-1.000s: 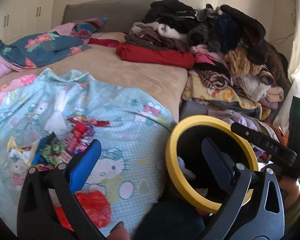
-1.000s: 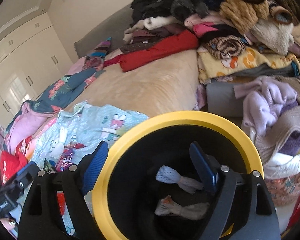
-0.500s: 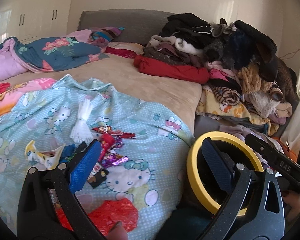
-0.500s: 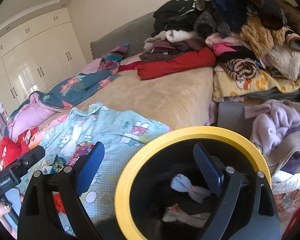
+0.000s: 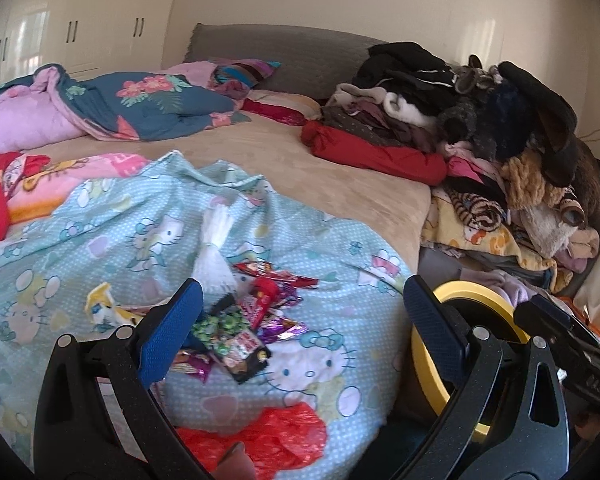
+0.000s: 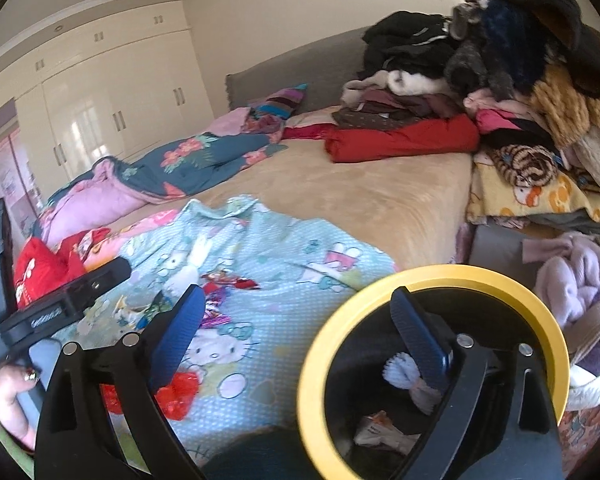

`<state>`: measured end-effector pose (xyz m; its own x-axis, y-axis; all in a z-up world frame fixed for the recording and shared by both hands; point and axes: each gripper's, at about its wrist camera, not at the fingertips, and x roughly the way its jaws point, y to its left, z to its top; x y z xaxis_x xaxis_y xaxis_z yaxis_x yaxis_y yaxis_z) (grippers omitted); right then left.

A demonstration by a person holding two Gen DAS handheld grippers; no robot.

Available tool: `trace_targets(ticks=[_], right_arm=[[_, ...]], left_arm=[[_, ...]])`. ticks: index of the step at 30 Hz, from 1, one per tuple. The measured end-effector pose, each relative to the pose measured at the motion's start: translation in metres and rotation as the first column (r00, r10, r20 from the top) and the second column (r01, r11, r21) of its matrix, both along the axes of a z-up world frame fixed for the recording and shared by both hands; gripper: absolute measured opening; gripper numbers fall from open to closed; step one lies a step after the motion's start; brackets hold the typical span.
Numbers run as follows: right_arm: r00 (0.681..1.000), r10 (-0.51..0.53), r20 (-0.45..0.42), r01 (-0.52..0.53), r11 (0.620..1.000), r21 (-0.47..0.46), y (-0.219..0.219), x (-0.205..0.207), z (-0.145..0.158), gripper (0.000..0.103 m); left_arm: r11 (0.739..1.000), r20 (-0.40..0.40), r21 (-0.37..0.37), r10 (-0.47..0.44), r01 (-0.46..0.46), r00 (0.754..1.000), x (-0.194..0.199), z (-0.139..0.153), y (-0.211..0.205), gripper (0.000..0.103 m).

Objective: Collect trash
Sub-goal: 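Move both tools back from the bin toward the trash on the bed, then grasp the yellow snack wrapper with the left tool while the right tool grasps the red plastic bag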

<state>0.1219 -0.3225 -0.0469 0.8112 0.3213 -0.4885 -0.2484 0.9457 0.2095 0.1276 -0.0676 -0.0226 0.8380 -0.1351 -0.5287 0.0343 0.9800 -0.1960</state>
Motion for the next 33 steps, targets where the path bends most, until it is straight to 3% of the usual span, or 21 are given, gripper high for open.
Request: trace_targets(ticks=[21, 33], right_arm=[[0.977, 0.213, -0.016, -0.214, 0.975, -0.059, 0.077, -0.02, -0.005, 0.092], [0.955, 0.287, -0.069, -0.292, 0.953, -0.077, 0.111, -0.026, -0.021, 0.092]], left_arm=[[0.992, -0.014, -0.029, 0.125, -0.125, 0.992, -0.002, -0.005, 0.064, 0.092], [0.979, -0.047, -0.054, 0.194, -0.197, 0.98, -0.002, -0.017, 0.099, 0.092]])
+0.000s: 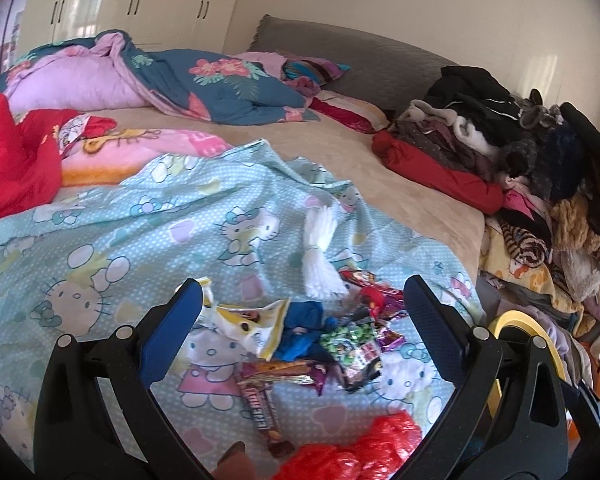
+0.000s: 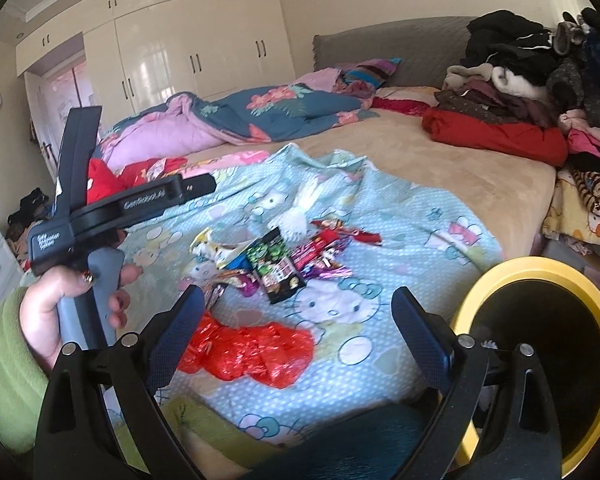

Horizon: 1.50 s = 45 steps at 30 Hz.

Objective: Collect trash
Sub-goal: 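Grasp the yellow snack wrapper with the left tool while the right tool grasps the red plastic bag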

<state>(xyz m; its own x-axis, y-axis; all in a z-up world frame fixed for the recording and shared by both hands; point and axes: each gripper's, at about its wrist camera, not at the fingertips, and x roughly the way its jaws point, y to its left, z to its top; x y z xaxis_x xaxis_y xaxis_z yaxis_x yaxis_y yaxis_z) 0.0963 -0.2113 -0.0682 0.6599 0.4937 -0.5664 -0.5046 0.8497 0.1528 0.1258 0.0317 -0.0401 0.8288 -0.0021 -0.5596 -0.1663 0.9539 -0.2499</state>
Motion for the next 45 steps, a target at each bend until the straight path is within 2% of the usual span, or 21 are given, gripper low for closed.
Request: trace_targets(ticks=[18, 32, 37, 43, 45], right_arm=[[0.992, 0.088, -0.088, -0.096, 0.992, -0.085, 0.046, 0.0, -0.031, 0.092], [0.979, 0.085, -0.188, -0.114, 0.982, -0.15, 0.069, 0.018, -0.057, 0.092], [0.961, 0.076, -0.266, -0.122, 0.979, -0.161, 0.074, 0.034, -0.07, 0.092], [0.929, 0.082, -0.361, -0.144, 0.978, -0.149, 0.078, 0.046, -0.088, 0.092], [0.924, 0.091, -0.372, -0.154, 0.978, -0.142, 0.078, 0.047, -0.09, 0.088]], left_arm=[[0.992, -0.063, -0.05, 0.116, -0.119, 0.991, 0.001, -0.027, 0.059, 0.092], [0.98, -0.174, -0.143, 0.116, -0.141, 0.978, 0.009, -0.073, 0.082, 0.092], [0.973, -0.201, -0.192, 0.085, -0.124, 0.976, 0.013, -0.083, 0.079, 0.092], [0.963, -0.213, -0.249, 0.045, -0.098, 0.976, 0.023, -0.092, 0.076, 0.079], [0.954, -0.221, -0.283, 0.037, -0.1, 0.975, 0.026, -0.097, 0.077, 0.077]])
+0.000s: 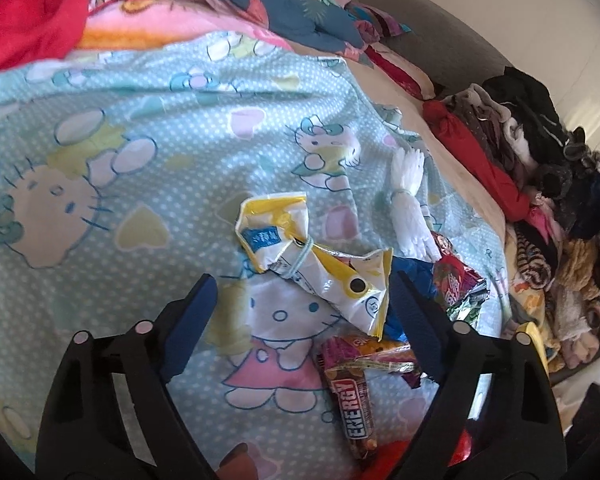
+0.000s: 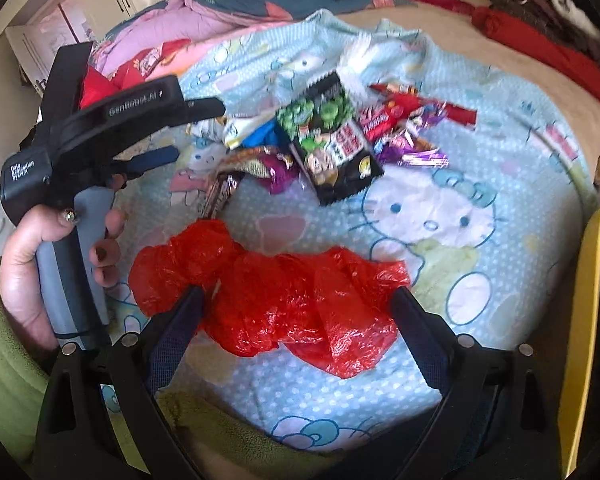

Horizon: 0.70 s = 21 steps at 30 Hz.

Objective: Collect trash
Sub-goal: 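Grasp the yellow snack wrapper with the left tool while the right tool grasps the red plastic bag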

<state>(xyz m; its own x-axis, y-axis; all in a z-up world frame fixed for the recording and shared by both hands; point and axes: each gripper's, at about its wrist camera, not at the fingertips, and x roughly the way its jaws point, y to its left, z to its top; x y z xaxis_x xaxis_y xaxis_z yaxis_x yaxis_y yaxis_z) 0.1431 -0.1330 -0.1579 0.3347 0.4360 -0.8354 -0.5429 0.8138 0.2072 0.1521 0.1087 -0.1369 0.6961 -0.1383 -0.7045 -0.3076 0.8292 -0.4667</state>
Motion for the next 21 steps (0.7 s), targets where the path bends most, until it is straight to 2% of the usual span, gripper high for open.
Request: trace_targets(ticks=[3, 5, 8, 12, 21], right_arm=[[1.0, 0.014, -0.01, -0.013, 1.0, 0.022, -0.001, 0.0, 0.0, 0.077], [0.999, 0.027, -0.019, -0.026, 0.999, 0.043, -0.003, -0.001, 0.0, 0.064], [0.999, 0.044, -0.023, -0.043, 0.997, 0.065, -0.004, -0.002, 0.001, 0.053], [0.998, 0.051, -0.023, -0.049, 0.996, 0.08, -0.003, -0.004, 0.001, 0.048], [0.999, 0.051, -0.019, -0.048, 0.993, 0.11, -0.013, -0.012, 0.005, 0.041]], left_arm=[[1.0, -0.011, -0.024, 0.015, -0.015, 1.0, 0.004, -0.006, 0.003, 0.075], [0.999, -0.013, -0.045, 0.024, -0.025, 1.0, 0.007, -0.009, 0.006, 0.075], [0.996, -0.013, -0.083, 0.044, -0.045, 0.999, 0.013, -0.013, 0.012, 0.074], [0.991, -0.017, -0.112, 0.073, -0.074, 0.997, 0.017, -0.017, 0.019, 0.069], [0.99, -0.037, -0.102, 0.099, -0.102, 0.994, 0.022, -0.018, 0.025, 0.043]])
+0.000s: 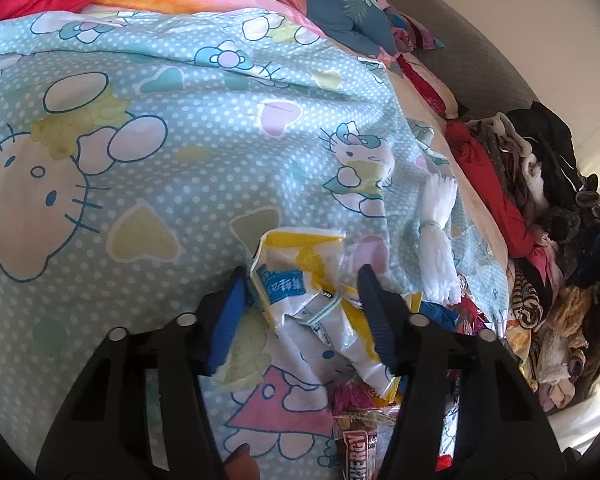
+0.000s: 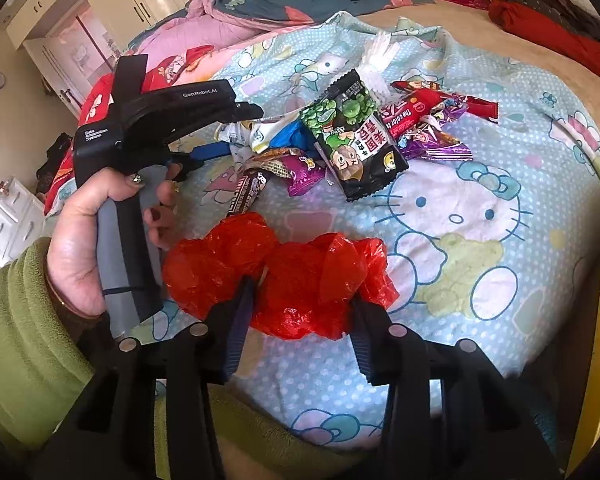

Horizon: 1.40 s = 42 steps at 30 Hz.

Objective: Collect trash
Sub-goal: 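Grasp the yellow snack wrapper with the left tool while the right tool grasps the red plastic bag, then lift both held items and carry them toward the yellow-rimmed bin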

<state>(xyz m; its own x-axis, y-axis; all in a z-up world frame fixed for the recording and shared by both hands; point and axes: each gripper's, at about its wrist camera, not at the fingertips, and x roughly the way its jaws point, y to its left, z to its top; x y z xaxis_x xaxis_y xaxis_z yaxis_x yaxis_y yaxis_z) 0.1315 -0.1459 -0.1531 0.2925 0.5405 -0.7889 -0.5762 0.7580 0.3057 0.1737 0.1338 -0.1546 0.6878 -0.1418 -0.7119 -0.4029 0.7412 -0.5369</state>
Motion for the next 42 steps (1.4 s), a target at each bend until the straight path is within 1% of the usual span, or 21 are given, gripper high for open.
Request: trace_targets(ticks=[2, 8, 17, 25, 32, 38, 42], right_arm=[[1.0, 0.0, 0.005, 0.0, 1.0, 0.005, -0.002, -0.003, 0.001, 0.039], [0.999, 0.0, 0.033, -0.001, 1.0, 0.02, -0.009, -0.009, 0.009, 0.035], [0.998, -0.014, 0.064, 0.011, 0.999, 0.047, -0.019, -0.015, 0.018, 0.034], [0.996, -0.034, 0.085, 0.028, 0.997, 0.067, -0.024, -0.017, 0.025, 0.034], [0.995, -0.045, 0.09, 0.039, 0.996, 0.076, -0.026, -0.018, 0.028, 0.034], [0.994, -0.056, 0.089, 0.049, 0.995, 0.082, -0.029, -0.018, 0.029, 0.034], [0.995, -0.063, 0.083, 0.056, 0.995, 0.088, -0.032, -0.016, 0.03, 0.034]], left_arm=[[1.0, 0.0, -0.005, 0.001, -0.001, 1.0, -0.002, 0.0, 0.002, 0.038], [1.0, 0.016, -0.022, -0.005, 0.006, 1.0, -0.01, 0.005, 0.004, 0.031], [1.0, 0.048, -0.017, -0.025, 0.026, 0.999, -0.019, 0.021, 0.004, 0.031], [0.999, 0.094, 0.012, -0.05, 0.049, 0.994, -0.022, 0.046, -0.003, 0.031], [0.999, 0.115, 0.025, -0.043, 0.04, 0.992, -0.024, 0.06, 0.0, 0.031], [1.0, 0.1, 0.019, -0.026, 0.024, 0.995, -0.026, 0.058, 0.006, 0.031], [1.0, 0.063, 0.005, -0.031, 0.031, 0.998, -0.027, 0.052, 0.008, 0.031]])
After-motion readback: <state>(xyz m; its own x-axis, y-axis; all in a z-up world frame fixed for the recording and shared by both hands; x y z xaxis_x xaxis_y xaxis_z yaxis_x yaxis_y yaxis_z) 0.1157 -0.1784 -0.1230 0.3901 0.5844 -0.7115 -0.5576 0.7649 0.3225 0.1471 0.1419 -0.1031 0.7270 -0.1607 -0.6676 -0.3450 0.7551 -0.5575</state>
